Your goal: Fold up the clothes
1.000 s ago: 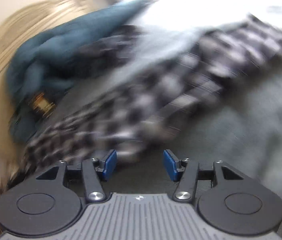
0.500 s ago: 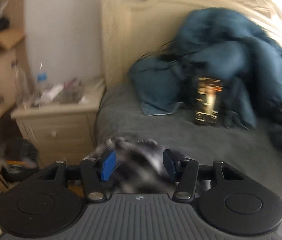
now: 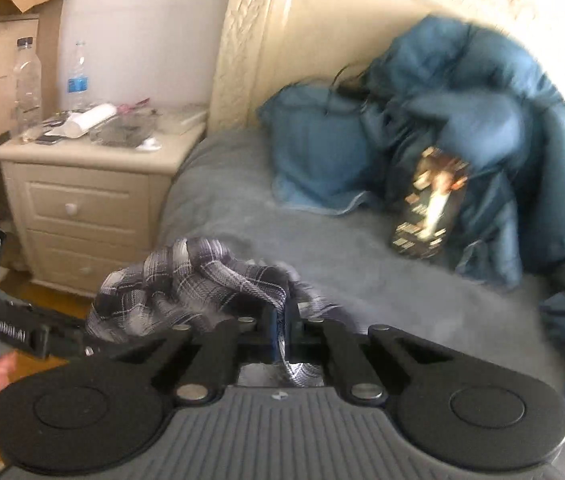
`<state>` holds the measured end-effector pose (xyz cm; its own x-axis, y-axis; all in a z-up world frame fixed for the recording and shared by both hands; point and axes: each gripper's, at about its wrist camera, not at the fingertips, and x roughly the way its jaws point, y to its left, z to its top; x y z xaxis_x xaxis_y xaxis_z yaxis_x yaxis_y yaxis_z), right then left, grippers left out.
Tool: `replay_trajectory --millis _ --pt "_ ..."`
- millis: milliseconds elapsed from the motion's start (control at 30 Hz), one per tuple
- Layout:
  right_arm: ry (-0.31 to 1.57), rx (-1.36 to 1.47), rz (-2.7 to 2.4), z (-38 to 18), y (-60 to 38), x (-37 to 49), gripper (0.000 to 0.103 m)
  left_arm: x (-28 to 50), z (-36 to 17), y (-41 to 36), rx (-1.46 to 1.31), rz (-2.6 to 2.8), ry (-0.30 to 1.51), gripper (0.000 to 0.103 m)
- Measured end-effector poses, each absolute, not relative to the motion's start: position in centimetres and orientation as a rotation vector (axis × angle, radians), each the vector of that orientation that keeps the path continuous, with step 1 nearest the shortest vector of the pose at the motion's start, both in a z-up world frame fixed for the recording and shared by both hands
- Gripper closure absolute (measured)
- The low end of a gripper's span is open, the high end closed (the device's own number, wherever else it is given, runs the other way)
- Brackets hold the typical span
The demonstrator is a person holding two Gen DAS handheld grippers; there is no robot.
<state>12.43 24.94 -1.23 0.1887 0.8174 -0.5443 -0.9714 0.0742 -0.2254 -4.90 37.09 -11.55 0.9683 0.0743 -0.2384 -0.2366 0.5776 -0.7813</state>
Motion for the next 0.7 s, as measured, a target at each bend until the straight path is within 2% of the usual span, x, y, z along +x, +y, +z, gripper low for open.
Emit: replay_trajectory --millis 67,400,567,700 --pt "0.272 -0.642 1.336 -1.0 24.1 12.4 0.100 -4.9 -11.4 37.3 -0.965 0.176 0.170 0.044" --pt "0.234 -0.635 1.282 -1.0 24.9 13.9 0.100 -4.0 -11.1 37.9 -1.028 0.234 0.175 0.045" --pt "0.364 -0.649 1.250 -3.9 26.9 16.5 0.100 -5.8 -9.5 37.2 -0.912 0.343 0.225 0.045" --pt "0.393 -0.604 1.263 -3.9 27.3 17.2 0.099 -8.2 -5.4 35.4 -0.708 0.418 0.127 0.045"
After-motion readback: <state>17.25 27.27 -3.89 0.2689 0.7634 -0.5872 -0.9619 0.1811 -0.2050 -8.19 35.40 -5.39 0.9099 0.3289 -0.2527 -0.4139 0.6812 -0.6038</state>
